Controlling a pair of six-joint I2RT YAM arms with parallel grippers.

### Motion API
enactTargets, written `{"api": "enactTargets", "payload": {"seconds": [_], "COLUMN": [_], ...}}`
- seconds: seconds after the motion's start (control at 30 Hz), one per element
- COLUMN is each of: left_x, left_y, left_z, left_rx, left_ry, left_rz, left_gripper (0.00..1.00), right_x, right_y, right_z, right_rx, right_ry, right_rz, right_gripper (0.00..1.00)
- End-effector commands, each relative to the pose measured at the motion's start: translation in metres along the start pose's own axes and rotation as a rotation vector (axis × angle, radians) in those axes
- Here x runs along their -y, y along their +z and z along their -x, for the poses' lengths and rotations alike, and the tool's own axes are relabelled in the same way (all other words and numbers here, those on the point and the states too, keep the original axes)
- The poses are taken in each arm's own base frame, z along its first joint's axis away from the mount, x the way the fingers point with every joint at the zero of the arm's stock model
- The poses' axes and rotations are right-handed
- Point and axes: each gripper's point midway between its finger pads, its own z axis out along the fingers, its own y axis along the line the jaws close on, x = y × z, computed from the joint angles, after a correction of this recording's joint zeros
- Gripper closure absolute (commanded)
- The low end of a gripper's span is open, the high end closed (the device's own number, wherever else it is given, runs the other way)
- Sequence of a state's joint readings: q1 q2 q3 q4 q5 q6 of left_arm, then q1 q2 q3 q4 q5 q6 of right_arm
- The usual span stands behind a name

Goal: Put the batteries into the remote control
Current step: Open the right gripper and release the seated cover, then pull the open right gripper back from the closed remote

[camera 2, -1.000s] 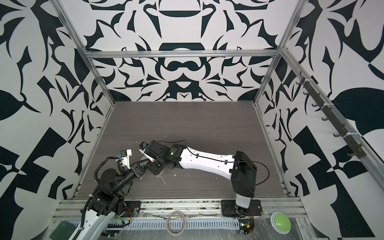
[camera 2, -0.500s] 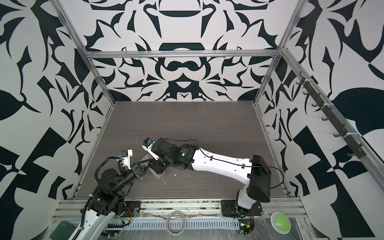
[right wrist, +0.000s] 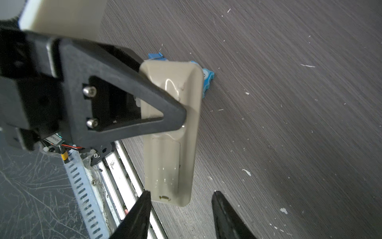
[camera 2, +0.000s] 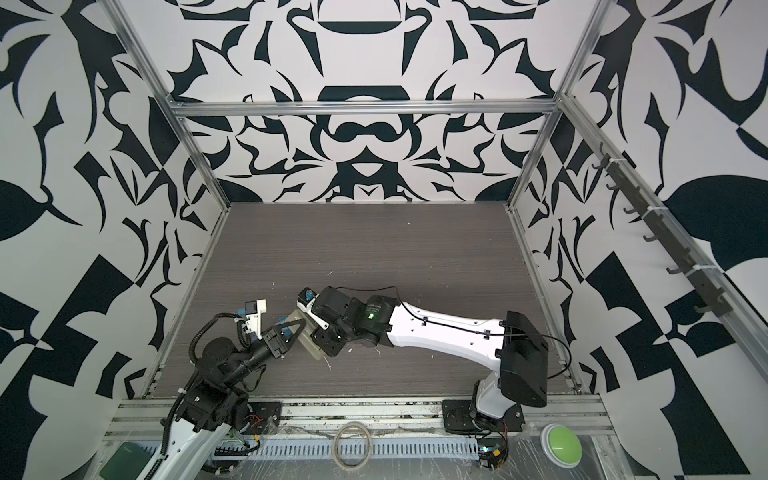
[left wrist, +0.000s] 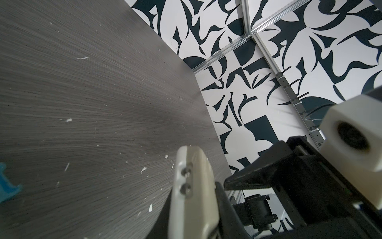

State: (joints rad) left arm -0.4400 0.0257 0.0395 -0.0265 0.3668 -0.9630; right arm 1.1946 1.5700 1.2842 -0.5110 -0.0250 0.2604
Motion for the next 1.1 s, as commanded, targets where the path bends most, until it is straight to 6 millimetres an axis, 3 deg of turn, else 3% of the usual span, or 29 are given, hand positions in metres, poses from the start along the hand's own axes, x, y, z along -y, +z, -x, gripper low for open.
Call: {"api": "enactTargets", "payload": {"seconds": [0.0,1.07], "left_x": [0.002,0.008], "left_y": [0.001,0.0], "left_z": [-0.004,0.0], "left_rx": [-0.016,-0.006], "left_ry": [-0.007,-0.011], "left_rz": [-0.022,-0.033], "left_gripper": [1.0,1.0], "right_x": [0.002,0.006], "right_y": [-0.011,0.009], "right_z": [0.008,-0.011], "right_rx": [0.043,-0.035], "right_ry": [0.011,0.032], "right_rz": [-0.004,0.003], "right_gripper": [0.49,0.52]}}
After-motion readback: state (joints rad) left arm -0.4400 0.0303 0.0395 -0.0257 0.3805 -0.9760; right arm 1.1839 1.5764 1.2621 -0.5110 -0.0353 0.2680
